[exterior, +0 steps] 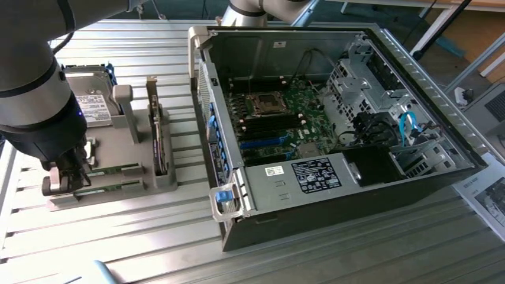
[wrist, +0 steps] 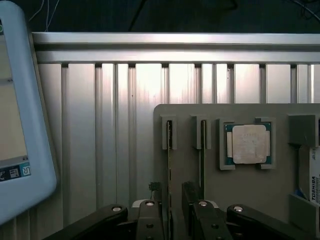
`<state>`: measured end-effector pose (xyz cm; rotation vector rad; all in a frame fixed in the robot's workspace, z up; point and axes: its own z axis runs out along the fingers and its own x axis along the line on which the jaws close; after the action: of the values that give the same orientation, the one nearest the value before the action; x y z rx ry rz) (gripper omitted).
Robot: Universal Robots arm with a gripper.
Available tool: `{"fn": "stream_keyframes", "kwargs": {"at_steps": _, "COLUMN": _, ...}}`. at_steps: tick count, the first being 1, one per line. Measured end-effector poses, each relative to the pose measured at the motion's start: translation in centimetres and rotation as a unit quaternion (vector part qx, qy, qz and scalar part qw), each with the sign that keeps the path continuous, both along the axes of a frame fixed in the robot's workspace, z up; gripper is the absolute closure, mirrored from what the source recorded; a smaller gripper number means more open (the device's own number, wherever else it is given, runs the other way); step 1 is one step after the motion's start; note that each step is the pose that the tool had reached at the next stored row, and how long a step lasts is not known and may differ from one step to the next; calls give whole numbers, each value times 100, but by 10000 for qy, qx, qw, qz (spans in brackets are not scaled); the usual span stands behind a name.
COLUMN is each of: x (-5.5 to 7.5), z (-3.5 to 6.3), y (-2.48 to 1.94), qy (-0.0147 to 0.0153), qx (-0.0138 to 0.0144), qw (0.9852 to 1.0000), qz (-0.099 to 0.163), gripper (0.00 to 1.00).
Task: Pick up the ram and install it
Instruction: 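Pick up the ram and move it above insertion slot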
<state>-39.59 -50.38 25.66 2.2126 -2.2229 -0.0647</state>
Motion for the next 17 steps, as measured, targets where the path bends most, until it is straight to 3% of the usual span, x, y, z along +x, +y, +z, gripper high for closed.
{"fn": "stream_keyframes", "kwargs": {"at_steps": 4, "x": 0, "z": -69, "y": -1, "qy": 0, "qx": 0, "qw": 10000, "qz": 0, "gripper": 70}}
{"fn": "stream_keyframes", "kwargs": {"at_steps": 8, "x": 0, "z": -71, "y": -1, "qy": -1, "qx": -1, "qw": 10000, "qz": 0, "gripper": 70}}
{"fn": "stream_keyframes", "kwargs": {"at_steps": 13, "x": 0, "z": -71, "y": -1, "qy": -42, "qx": 0, "qw": 10000, "qz": 0, "gripper": 70}}
{"fn": "stream_keyframes", "kwargs": {"at_steps": 17, "x": 0, "z": -71, "y": -1, "qy": -51, "qx": 0, "qw": 10000, "qz": 0, "gripper": 70}}
